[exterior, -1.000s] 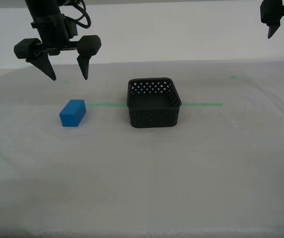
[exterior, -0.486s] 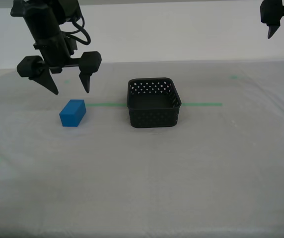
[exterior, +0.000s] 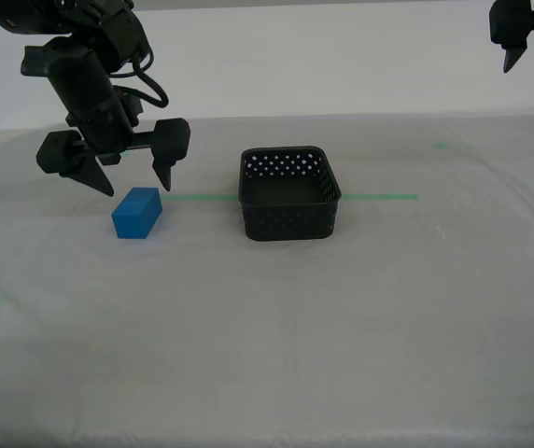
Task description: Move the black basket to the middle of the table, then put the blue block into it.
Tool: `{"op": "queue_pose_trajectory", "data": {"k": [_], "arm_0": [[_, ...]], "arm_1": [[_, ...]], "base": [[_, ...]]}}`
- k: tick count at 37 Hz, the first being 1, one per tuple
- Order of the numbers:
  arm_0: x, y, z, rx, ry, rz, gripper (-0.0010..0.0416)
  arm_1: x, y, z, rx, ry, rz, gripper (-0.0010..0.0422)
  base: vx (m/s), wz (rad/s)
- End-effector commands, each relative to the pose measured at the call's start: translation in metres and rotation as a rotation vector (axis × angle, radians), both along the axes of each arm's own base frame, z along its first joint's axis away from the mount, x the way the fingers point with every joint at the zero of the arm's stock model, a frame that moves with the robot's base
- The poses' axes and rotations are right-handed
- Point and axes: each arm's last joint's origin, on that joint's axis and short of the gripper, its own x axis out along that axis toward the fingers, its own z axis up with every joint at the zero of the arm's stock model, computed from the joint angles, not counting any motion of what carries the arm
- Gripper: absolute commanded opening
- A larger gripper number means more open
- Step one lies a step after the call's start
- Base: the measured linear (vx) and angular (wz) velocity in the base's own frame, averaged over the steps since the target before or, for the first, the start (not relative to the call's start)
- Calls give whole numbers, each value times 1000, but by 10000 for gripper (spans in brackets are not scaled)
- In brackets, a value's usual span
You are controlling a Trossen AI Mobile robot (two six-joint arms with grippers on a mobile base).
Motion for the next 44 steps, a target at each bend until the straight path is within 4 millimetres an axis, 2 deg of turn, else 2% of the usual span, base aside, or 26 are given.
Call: {"op": "queue_pose_trajectory", "data": {"k": [1,23,44], "arm_0": [[0,0,1,-1,-3,0,394],[0,0,1,-1,-3,0,393],[0,0,1,-1,-3,0,394]], "arm_1": [[-2,1,-4,6,-14,11,401],[-19,3,-31,-34,-172,-10,400],[-24,-6,-33,22,-221,-82,401]], "base": [[0,0],[0,0],[0,0]]}}
